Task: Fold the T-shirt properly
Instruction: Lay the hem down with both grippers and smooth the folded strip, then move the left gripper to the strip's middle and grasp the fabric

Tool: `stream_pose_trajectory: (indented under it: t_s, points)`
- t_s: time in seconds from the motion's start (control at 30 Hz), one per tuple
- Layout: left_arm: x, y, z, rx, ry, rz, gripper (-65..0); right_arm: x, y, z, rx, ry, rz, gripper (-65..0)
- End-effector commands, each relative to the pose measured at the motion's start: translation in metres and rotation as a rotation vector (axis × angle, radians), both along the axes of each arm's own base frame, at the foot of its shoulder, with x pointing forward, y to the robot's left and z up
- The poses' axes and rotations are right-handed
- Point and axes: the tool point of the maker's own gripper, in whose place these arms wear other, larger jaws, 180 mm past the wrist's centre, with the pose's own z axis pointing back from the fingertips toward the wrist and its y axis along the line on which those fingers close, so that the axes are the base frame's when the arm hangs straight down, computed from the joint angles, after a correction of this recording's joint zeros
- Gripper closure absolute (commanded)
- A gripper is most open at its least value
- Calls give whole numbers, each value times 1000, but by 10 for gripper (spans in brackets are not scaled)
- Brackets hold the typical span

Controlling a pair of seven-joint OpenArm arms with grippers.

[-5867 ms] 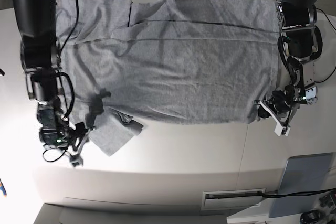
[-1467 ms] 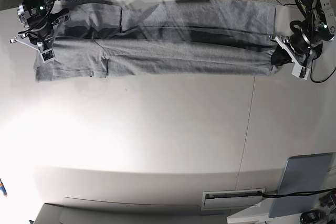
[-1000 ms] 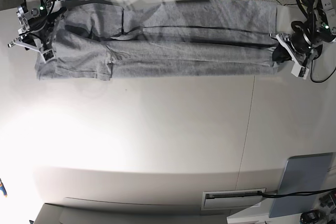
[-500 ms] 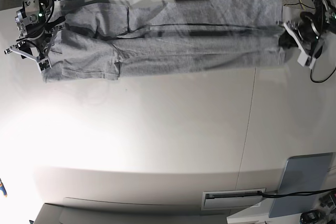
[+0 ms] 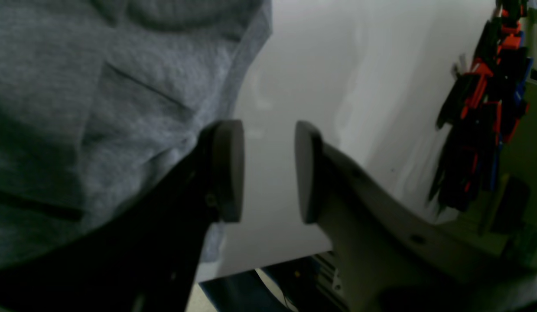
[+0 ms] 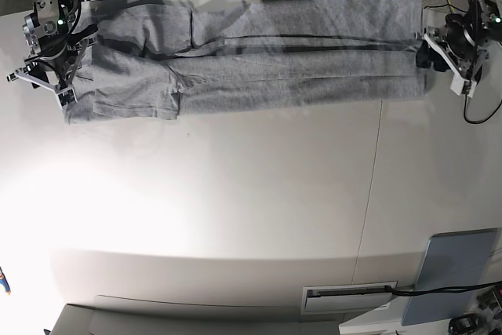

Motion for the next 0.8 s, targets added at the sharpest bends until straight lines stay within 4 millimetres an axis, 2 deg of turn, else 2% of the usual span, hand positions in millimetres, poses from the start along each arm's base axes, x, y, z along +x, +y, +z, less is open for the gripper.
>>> stream_pose_trajectory:
  t_s: [0.0, 0.3, 0.43, 0.63, 0.7, 0.77]
  points:
    - [5, 7, 5, 8, -25, 12, -276, 8, -5, 12, -28, -39, 10, -203]
    - [-8, 14, -19, -55, 19, 78, -275, 10, -3, 13, -24, -50, 19, -203]
    - [-10, 0, -23, -183, -3, 63, -275, 10, -4, 13, -25, -50, 19, -203]
    - [-16, -12, -29, -308, -7, 66, -273, 10, -3, 13, -24, -50, 19, -203]
    - [-18, -14, -30, -339, -5, 72, -237, 11, -3, 14, -24, -53, 21, -203]
    - [-20, -17, -31, -360, -1, 70, -175, 11, -3, 14, -24, -53, 21, -203]
